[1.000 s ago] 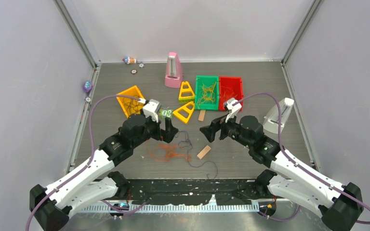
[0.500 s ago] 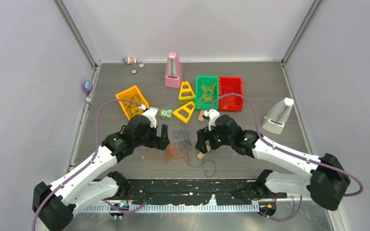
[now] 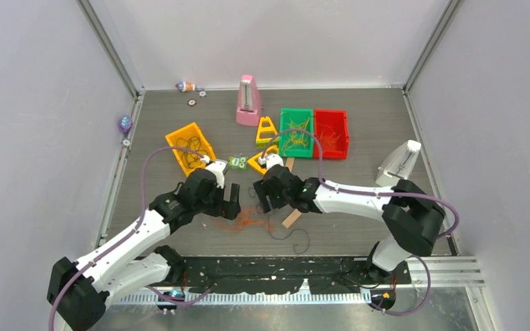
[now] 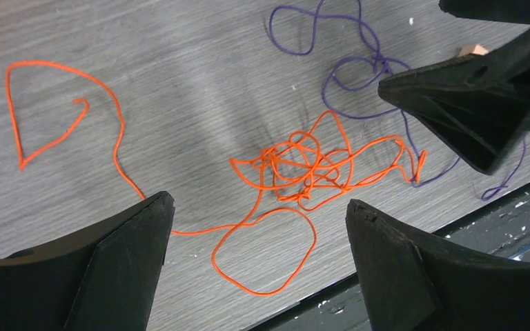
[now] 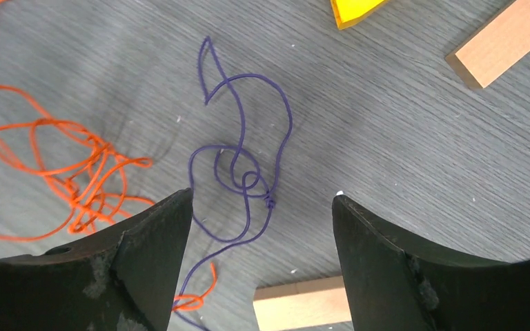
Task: Untangle the cables
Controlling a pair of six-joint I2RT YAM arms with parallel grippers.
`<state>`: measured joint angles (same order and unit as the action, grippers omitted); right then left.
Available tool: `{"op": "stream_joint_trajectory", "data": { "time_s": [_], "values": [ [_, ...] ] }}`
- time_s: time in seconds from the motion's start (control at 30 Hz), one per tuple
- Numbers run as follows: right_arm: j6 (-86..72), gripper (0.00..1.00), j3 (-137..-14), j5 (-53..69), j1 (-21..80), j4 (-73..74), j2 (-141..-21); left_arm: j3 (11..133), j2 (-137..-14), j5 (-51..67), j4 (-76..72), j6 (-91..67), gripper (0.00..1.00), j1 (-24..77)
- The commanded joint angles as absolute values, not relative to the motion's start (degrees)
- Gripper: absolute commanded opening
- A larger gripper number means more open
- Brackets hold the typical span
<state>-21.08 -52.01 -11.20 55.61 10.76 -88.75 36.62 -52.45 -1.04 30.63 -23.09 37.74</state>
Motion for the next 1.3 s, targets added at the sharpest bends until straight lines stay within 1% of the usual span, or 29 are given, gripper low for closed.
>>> {"op": "stream_joint_trajectory", "data": {
  "time_s": [0.0,0.17,0.27,0.3,0.33,0.37,0.4,0.43,0.5,0.57,0.7,0.77,0.8,0.83,0.87,0.9,0.93,0.97,1.0,1.07,1.13,1.23,1.27],
  "values": [
    [-22.88,0.78,-54.95,-19.67,56.92,9.35,-92.94,33.99,-50.45,-2.01,27.61,-26.19,0.97,37.73],
    [-23.0,0.76,-55.35,-20.22,57.64,8.9,-96.74,30.55,-49.34,-1.8,25.45,-29.13,0.99,37.69],
    [-23.19,0.65,-55.26,-20.77,57.65,8.97,-98.01,29.27,-49.68,-2.0,24.59,-29.86,0.99,37.75],
    [-23.2,0.55,-55.06,-20.89,57.65,8.99,-97.92,29.01,-49.82,-2.24,24.56,-29.84,1.0,37.72],
    [-23.16,0.49,-54.91,-21.28,57.66,8.98,-97.38,28.99,-49.99,-2.53,24.52,-29.87,1.0,37.7],
    [-23.06,0.36,-54.4,-21.58,57.61,8.64,-96.9,28.88,-50.27,-2.78,24.4,-29.81,1.0,37.69],
    [-23.04,0.3,-54.05,-22.27,57.67,8.32,-95.61,28.8,-50.53,-2.98,24.06,-29.8,1.0,37.7],
    [-23.08,0.19,-53.02,-22.69,57.62,7.48,-94.7,28.56,-50.83,-2.99,23.47,-29.72,1.0,37.63],
    [-23.24,0.11,-51.45,-23.83,57.65,6.23,-91.98,27.78,-52.11,-2.84,21.38,-29.75,1.0,37.65],
    [-23.41,0.06,-50.51,-25.15,57.66,5.93,-89.17,27.59,-54.37,-1.9,20.2,-29.99,1.0,37.69],
    [-23.51,0.05,-49.97,-25.66,57.7,6.34,-87.66,28.13,-58.71,-0.22,18.5,-30.26,1.0,37.7],
    [-23.92,0.05,-49.74,-25.83,57.71,6.47,-87.2,28.28,-60.61,0.53,17.66,-30.19,0.97,37.67],
    [-24.17,0.05,-49.63,-25.97,57.68,6.54,-86.98,28.39,-61.44,0.97,17.36,-30.01,0.91,37.64],
    [-24.26,0.05,-49.6,-26.53,57.66,6.65,-86.54,28.55,-62.18,0.58,17.32,-29.81,0.82,37.66],
    [-24.69,0.05,-49.62,-26.98,57.66,7.13,-86.16,28.84,-62.68,-0.93,17.5,-29.58,0.65,37.68],
    [-24.78,0.05,-49.64,-28.63,57.66,7.7,-85.5,29.11,-62.8,-2.03,17.68,-29.14,0.45,37.62],
    [-25.16,0.05,-49.87,-29.65,57.57,9.33,-85.07,29.19,-62.61,-3.59,17.92,-28.87,0.21,37.67],
    [-25.32,0.05,-50.07,-32.66,57.46,10.47,-84.04,29.36,-62.09,-5.8,18.49,-29.07,0.03,37.64],
    [-26.0,0.05,-50.44,-34.26,57.34,13.25,-83.46,29.4,-61.18,-8.2,19.47,-29.69,0.0,37.62],
    [-27.44,0.05,-50.67,-39.03,56.17,17.53,-81.15,28.86,-58.51,-12.84,20.4,-31.44,0.0,37.62],
    [-28.73,0.05,-49.85,-42.2,52.48,20.93,-76.22,27.35,-53.79,-16.62,20.36,-32.8,0.0,37.54],
    [-29.46,0.05,-45.95,-40.63,45.89,22.68,-68.75,24.28,-47.02,-20.7,19.53,-34.52,0.0,36.79],
    [-29.45,0.05,-45.08,-39.4,41.86,22.81,-64.67,23.17,-44.77,-21.79,19.59,-35.4,0.0,36.22]
  ]
}}
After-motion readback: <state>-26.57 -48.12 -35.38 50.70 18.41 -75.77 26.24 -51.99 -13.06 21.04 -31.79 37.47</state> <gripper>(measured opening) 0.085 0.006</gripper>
